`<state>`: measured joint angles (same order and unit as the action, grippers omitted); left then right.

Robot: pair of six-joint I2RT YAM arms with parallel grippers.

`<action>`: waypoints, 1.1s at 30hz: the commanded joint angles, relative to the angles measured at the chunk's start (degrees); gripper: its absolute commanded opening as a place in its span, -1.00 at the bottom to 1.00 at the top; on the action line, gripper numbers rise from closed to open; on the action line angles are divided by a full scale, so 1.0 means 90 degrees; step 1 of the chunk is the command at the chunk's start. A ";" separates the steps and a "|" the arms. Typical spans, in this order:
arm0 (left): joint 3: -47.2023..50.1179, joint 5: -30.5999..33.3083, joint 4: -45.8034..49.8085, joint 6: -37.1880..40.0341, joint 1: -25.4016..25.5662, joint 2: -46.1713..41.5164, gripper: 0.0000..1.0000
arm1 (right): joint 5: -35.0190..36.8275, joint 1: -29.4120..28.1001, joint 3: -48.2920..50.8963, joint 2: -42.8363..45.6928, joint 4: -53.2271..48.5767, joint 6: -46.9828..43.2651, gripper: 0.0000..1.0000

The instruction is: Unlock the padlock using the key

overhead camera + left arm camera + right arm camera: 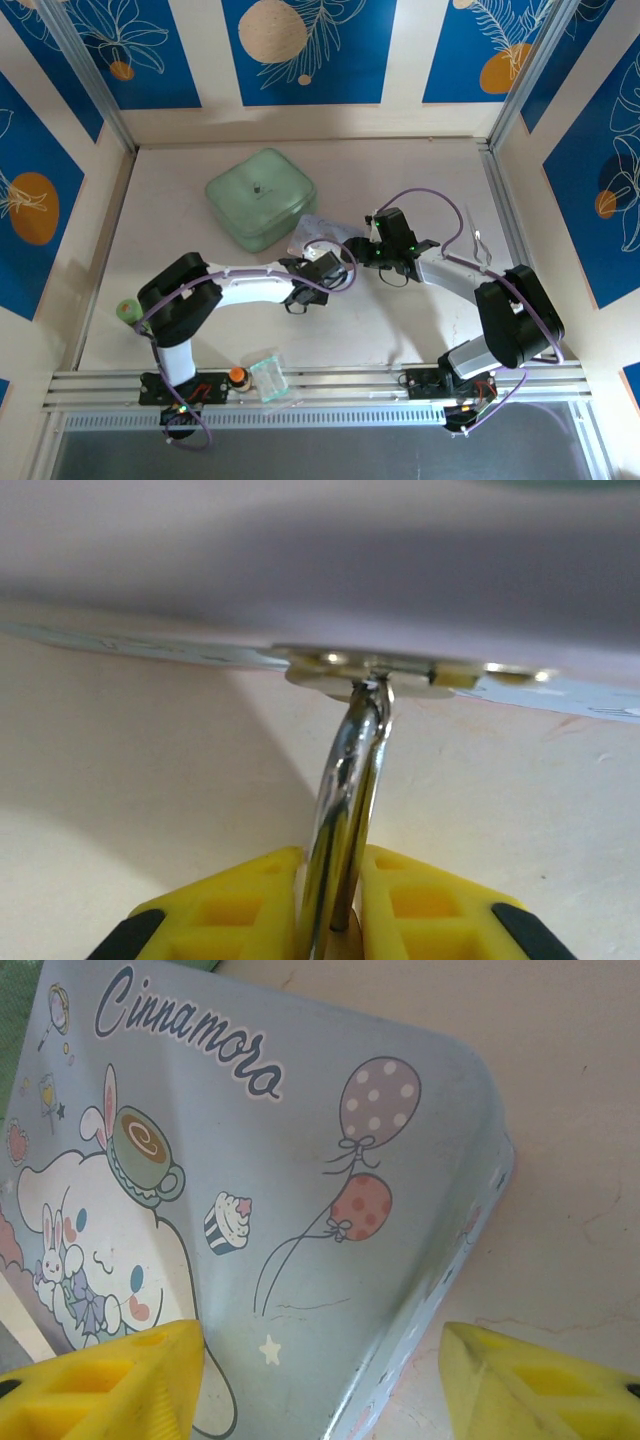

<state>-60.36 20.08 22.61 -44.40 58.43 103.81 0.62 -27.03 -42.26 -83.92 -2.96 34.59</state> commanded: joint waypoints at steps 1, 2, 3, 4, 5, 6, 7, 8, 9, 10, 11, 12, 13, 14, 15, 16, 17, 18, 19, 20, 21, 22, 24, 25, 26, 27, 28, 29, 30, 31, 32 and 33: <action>-0.0044 0.0420 0.0958 0.0065 0.0186 0.0253 -0.57 | 0.0019 0.0010 0.0196 -0.0128 -0.0138 0.0078 0.24; -0.0096 0.0426 0.0996 0.0038 0.0236 0.0300 -0.54 | 0.0009 0.0005 0.0208 -0.0143 -0.0131 0.0092 0.24; -0.0130 0.0400 0.1013 0.0014 0.0281 0.0370 -0.54 | 0.0017 -0.0005 0.0208 -0.0157 -0.0115 0.0102 0.24; -0.0147 0.0373 0.1012 -0.0003 0.0317 0.0416 -0.54 | 0.0014 -0.0010 0.0219 -0.0170 -0.0112 0.0111 0.24; -0.0162 0.0381 0.1046 -0.0022 0.0338 0.0445 -0.54 | 0.0002 -0.0017 0.0223 -0.0175 -0.0102 0.0112 0.25; -0.0187 0.0414 0.1096 -0.0036 0.0370 0.0448 -0.54 | -0.0008 -0.0013 0.0217 -0.0178 -0.0108 0.0102 0.24; -0.0206 0.0486 0.1151 -0.0046 0.0405 0.0430 -0.53 | -0.0010 -0.0022 0.0231 -0.0181 -0.0113 0.0102 0.25; -0.0229 0.0548 0.1200 -0.0056 0.0440 0.0412 -0.52 | -0.0008 -0.0015 0.0225 -0.0178 -0.0106 0.0102 0.24; -0.0265 0.0620 0.1257 -0.0057 0.0491 0.0386 -0.50 | 0.0001 -0.0015 0.0238 -0.0178 -0.0107 0.0102 0.24; -0.0319 0.0703 0.1323 -0.0057 0.0551 0.0394 -0.49 | 0.0006 -0.0016 0.0252 -0.0169 -0.0098 0.0102 0.25; -0.0363 0.0749 0.1386 -0.0049 0.0600 0.0416 -0.47 | 0.0016 -0.0007 0.0253 -0.0168 -0.0108 0.0102 0.24; -0.0431 0.0798 0.1448 -0.0060 0.0642 0.0459 -0.47 | 0.0027 -0.0005 0.0257 -0.0168 -0.0110 0.0114 0.25; -0.0498 0.0804 0.1546 -0.0080 0.0679 0.0523 -0.46 | 0.0034 -0.0008 0.0271 -0.0158 -0.0092 0.0117 0.24; -0.0551 0.0829 0.1625 -0.0102 0.0708 0.0564 -0.46 | 0.0038 -0.0005 0.0266 -0.0151 -0.0102 0.0121 0.25; -0.0603 0.0881 0.1729 -0.0132 0.0749 0.0595 -0.47 | 0.0038 -0.0005 0.0272 -0.0130 -0.0099 0.0122 0.25; -0.0646 0.0926 0.1813 -0.0152 0.0789 0.0623 -0.50 | 0.0047 -0.0010 0.0287 -0.0111 -0.0109 0.0122 0.25; -0.0678 0.0977 0.1882 -0.0164 0.0811 0.0629 -0.53 | 0.0057 -0.0010 0.0299 -0.0092 -0.0110 0.0122 0.25; -0.0693 0.1026 0.1941 -0.0174 0.0830 0.0642 -0.57 | 0.0072 -0.0005 0.0314 -0.0073 -0.0106 0.0122 0.24; -0.0715 0.1062 0.1974 -0.0161 0.0831 0.0639 -0.60 | 0.0085 0.0000 0.0326 -0.0053 -0.0092 0.0122 0.25; -0.0742 0.1142 0.2026 -0.0146 0.0829 0.0648 -0.62 | 0.0088 -0.0005 0.0337 -0.0041 -0.0088 0.0129 0.25; -0.0781 0.1252 0.2093 -0.0121 0.0831 0.0681 -0.64 | 0.0087 -0.0010 0.0340 -0.0032 -0.0077 0.0136 0.25; -0.0852 0.1392 0.2240 -0.0106 0.0831 0.0733 -0.64 | 0.0087 -0.0005 0.0349 -0.0031 -0.0067 0.0138 0.24; -0.1009 0.1680 0.2537 -0.0063 0.0831 0.0830 -0.69 | 0.0072 -0.0005 0.0352 -0.0031 -0.0055 0.0149 0.24; -0.1078 0.1780 0.2663 -0.0035 0.0831 0.0880 -0.69 | 0.0068 -0.0005 0.0353 -0.0031 -0.0056 0.0151 0.24; -0.1131 0.1857 0.2766 -0.0018 0.0831 0.0922 -0.69 | 0.0070 -0.0005 0.0350 -0.0036 -0.0055 0.0153 0.24; -0.1173 0.1890 0.2851 -0.0008 0.0831 0.0974 -0.69 | 0.0063 -0.0005 0.0354 -0.0041 -0.0053 0.0151 0.25; -0.1181 0.1860 0.2837 0.0010 0.0831 0.1004 -0.66 | 0.0058 -0.0005 0.0349 -0.0046 -0.0061 0.0151 0.25; -0.1151 0.1785 0.2758 0.0051 0.0840 0.1001 -0.63 | 0.0063 -0.0005 0.0341 -0.0051 -0.0053 0.0156 0.24; -0.1126 0.1739 0.2677 0.0079 0.0865 0.1004 -0.61 | 0.0068 -0.0005 0.0351 -0.0055 -0.0042 0.0151 0.25; -0.1153 0.1797 0.2694 0.0073 0.0933 0.1017 -0.60 | 0.0071 -0.0006 0.0357 -0.0065 -0.0039 0.0158 0.25; -0.1219 0.1890 0.2759 0.0046 0.0998 0.1050 -0.59 | 0.0068 -0.0005 0.0365 -0.0070 -0.0028 0.0161 0.25; -0.1314 0.1974 0.2872 -0.0002 0.1067 0.1121 -0.60 | 0.0062 -0.0005 0.0367 -0.0079 -0.0023 0.0169 0.24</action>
<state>-70.83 34.24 41.95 -44.62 66.22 111.85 0.21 -27.03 -40.69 -83.83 0.01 35.68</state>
